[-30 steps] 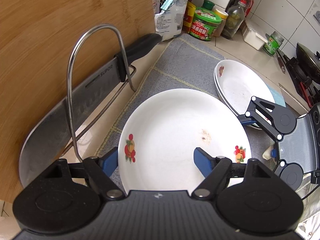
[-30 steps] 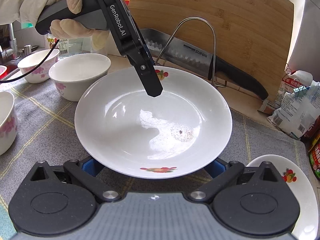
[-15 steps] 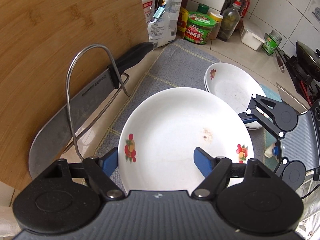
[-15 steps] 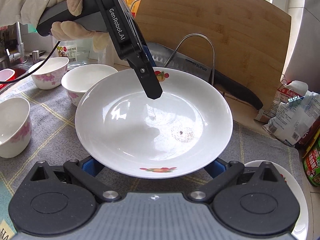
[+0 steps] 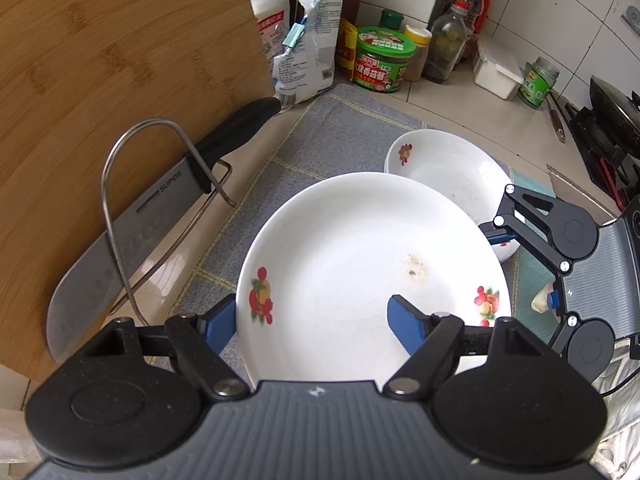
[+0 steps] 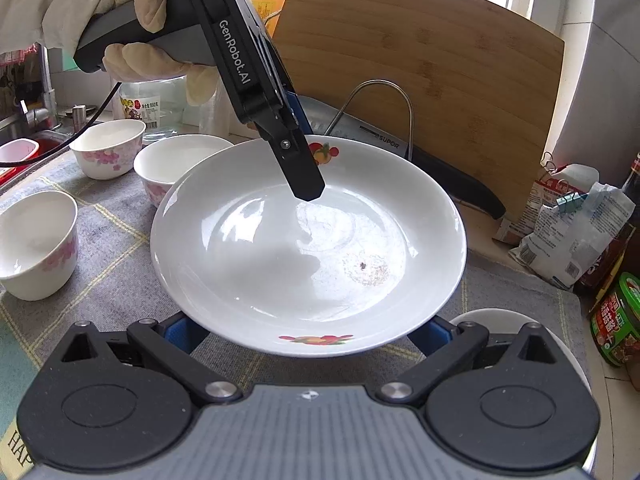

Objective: Organize plates and bowls
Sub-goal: 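Lower the held plate onto the plate stack with both grippers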

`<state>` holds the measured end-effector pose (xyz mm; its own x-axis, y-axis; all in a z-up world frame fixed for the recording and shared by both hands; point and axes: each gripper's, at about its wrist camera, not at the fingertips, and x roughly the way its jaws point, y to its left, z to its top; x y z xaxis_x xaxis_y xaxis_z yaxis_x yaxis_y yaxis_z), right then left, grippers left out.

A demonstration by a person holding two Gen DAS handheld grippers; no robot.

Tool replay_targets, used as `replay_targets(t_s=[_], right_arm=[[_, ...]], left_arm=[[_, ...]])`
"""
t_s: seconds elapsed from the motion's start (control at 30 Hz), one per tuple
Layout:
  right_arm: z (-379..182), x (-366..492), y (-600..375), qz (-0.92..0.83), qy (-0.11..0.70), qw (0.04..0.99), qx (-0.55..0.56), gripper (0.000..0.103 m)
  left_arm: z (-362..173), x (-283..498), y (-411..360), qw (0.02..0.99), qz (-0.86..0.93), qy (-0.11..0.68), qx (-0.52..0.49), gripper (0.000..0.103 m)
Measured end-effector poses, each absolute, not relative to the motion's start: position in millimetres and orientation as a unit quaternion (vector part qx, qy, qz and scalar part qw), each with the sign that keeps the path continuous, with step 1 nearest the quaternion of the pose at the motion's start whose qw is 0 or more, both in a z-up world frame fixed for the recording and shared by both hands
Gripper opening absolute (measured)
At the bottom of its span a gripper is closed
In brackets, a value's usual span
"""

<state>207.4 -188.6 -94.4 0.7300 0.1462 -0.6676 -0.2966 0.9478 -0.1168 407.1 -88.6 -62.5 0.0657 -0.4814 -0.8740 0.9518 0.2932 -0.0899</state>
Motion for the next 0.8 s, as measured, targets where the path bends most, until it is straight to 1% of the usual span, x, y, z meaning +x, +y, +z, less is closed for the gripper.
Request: replay_targets(t_s=[0.8], right_arm=[[-91, 175, -258, 0.061, 0.351, 0.931, -0.085, 0.103]], left_arm=[[-68, 383, -187, 0.644, -0.567, 0.417, 0.299, 0.078]])
